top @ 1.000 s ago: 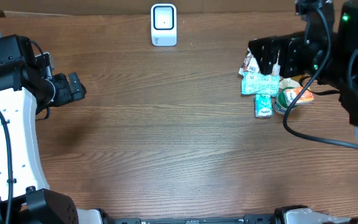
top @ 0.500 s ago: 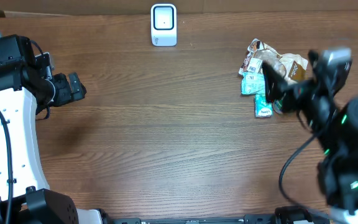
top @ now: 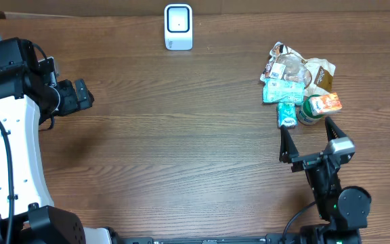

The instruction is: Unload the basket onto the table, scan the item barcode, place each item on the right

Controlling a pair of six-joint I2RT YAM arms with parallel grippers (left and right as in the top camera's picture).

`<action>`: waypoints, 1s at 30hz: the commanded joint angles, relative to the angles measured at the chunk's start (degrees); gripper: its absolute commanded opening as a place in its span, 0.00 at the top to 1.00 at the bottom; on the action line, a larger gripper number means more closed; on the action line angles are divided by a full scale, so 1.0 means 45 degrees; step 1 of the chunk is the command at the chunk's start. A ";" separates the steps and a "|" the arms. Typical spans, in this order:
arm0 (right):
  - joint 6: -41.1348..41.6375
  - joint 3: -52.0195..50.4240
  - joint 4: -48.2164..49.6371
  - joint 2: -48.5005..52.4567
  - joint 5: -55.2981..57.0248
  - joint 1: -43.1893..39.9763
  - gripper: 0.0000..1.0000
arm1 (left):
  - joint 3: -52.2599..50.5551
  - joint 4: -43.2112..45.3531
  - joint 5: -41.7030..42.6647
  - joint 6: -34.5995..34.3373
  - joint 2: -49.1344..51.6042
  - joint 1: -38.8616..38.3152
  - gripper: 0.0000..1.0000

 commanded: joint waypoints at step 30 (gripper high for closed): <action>0.0947 -0.1962 -0.2176 -0.2545 0.0083 -0.0097 0.00 | 0.0053 0.0010 0.0039 0.0044 -0.0107 -0.0092 0.00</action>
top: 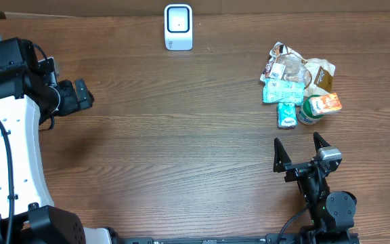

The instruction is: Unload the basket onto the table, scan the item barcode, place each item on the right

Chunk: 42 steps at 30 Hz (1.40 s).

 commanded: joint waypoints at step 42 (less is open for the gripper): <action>0.0092 -0.0131 0.0049 -0.0136 0.0034 -0.0092 0.00 | -0.1370 0.0087 -0.0053 0.0049 -0.4964 -0.3764 0.00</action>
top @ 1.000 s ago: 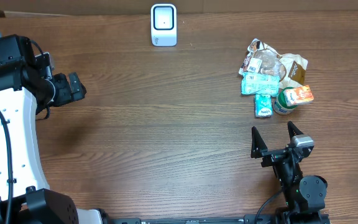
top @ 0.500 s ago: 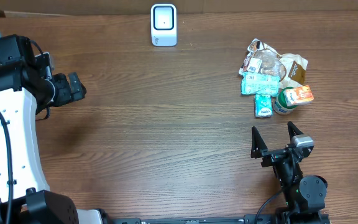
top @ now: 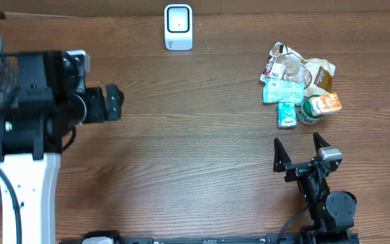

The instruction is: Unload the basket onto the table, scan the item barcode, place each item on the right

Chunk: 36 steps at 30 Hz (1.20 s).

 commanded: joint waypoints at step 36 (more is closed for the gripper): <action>0.0053 -0.0131 0.0044 -0.0136 0.0029 -0.0092 0.00 | -1.9496 1.7306 -0.0087 0.1904 -1.4994 -0.0272 0.00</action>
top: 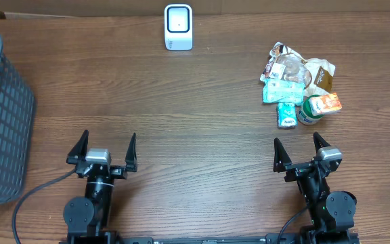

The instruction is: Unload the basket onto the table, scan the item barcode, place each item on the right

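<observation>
In the overhead view, a white barcode scanner (178,27) stands at the table's far edge, centre. A pile of packaged items (296,78) lies at the right, with a green tube (286,115) and a green-and-orange cup (317,107) at its near side. My left gripper (107,148) rests open near the front left, holding nothing. My right gripper (298,149) rests open near the front right, a little short of the pile, holding nothing.
A dark grey mesh basket (2,115) stands at the left edge of the wooden table (195,122).
My left arm has come down from a raised pose over the basket at the left to a low pose at the front left. The basket is now uncovered. The right arm has not moved.
At first my right gripper stood open just short of the pile and my left arm was raised at the left edge. The right gripper then drew back toward the front. The left arm shifted right, and now rests low at the front. The items have not moved.
</observation>
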Controlling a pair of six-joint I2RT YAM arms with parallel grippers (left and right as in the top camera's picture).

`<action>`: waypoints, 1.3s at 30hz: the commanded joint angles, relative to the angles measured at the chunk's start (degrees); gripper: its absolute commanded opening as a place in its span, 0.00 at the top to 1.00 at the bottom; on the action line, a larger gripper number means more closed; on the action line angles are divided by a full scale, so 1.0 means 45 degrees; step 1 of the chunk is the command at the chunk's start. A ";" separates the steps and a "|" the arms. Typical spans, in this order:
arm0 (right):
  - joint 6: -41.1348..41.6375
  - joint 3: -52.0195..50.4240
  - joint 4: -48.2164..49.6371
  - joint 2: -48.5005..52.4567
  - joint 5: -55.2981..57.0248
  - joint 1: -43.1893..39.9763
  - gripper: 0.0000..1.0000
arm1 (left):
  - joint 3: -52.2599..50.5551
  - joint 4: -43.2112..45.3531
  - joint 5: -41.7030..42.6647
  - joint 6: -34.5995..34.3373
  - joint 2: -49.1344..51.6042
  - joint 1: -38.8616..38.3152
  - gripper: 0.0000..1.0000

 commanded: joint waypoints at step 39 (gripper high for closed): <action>0.0058 -0.0131 0.0044 -0.0126 0.0024 -0.0092 0.00 | -0.0675 -0.2715 -0.0039 0.0228 -0.1826 -0.0049 0.00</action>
